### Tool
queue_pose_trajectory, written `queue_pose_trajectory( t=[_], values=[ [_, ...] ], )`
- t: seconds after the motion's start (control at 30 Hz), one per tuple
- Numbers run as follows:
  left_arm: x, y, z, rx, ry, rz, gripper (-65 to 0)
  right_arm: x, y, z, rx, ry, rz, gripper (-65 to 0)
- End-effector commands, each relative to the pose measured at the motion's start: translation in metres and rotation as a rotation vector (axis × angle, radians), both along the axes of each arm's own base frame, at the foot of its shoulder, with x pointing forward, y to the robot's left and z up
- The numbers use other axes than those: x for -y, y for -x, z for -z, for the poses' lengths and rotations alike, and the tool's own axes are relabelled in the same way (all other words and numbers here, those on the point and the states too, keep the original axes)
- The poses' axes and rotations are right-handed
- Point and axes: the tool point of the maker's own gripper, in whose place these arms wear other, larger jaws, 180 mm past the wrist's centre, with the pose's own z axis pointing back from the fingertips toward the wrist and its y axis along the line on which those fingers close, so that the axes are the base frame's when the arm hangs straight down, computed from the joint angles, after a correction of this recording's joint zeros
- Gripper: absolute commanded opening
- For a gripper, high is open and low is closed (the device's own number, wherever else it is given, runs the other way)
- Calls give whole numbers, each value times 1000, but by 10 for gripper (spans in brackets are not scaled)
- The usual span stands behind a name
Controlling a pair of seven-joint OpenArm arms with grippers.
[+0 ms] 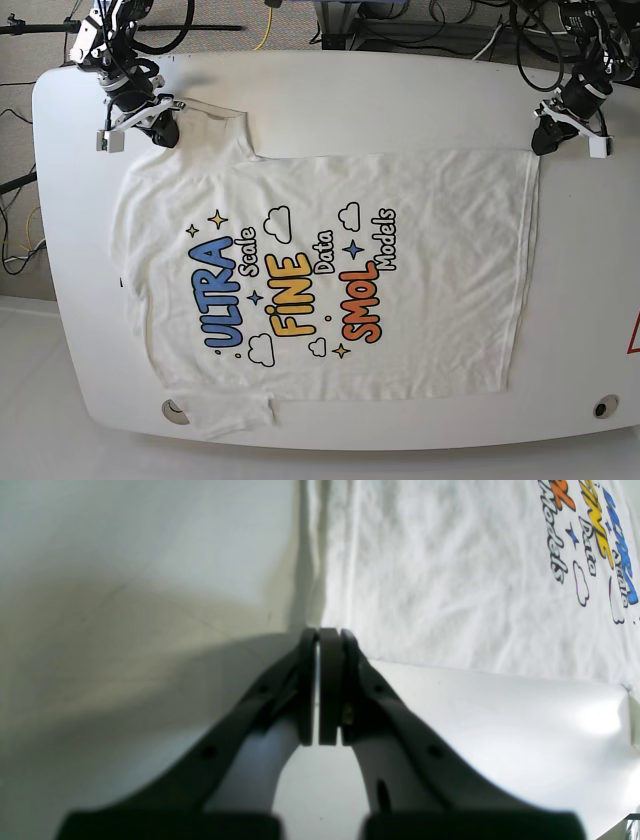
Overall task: Fold the T-shirt properly
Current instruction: 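Pull the shirt by its shoulders toward the robot to straighten it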
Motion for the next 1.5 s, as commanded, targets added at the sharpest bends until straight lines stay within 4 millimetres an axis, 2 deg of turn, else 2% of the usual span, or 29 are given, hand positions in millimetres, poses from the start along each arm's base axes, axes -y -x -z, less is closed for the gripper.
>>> queue_pose_trajectory(
  t=[0.0,0.3,0.37,0.5,0.83,1.3,1.37,1.47],
  values=[
    [-3,0,-4,-8,-26,20,-650,3,-2,-7,15,27,-25,-650],
    [4,7,-8,-14,-49,50,-650,8,0,-23,51,57,-47,-650],
    [6,7,-22,18,-77,67,-650,17,7,-29,51,81,-44,-650],
    [8,12,-28,26,-94,73,-650,24,14,-34,49,102,-33,-650],
    [15,29,-30,2,-110,98,-650,19,29,-26,17,86,-38,-650],
    [5,37,-43,-3,-161,116,-650,27,37,-28,15,110,-42,-650],
    [-8,42,-45,-3,-163,64,-650,28,36,-29,17,110,-33,-650],
    [-14,45,-45,-7,-166,45,-650,29,36,-30,19,112,-33,-650]
  ],
)
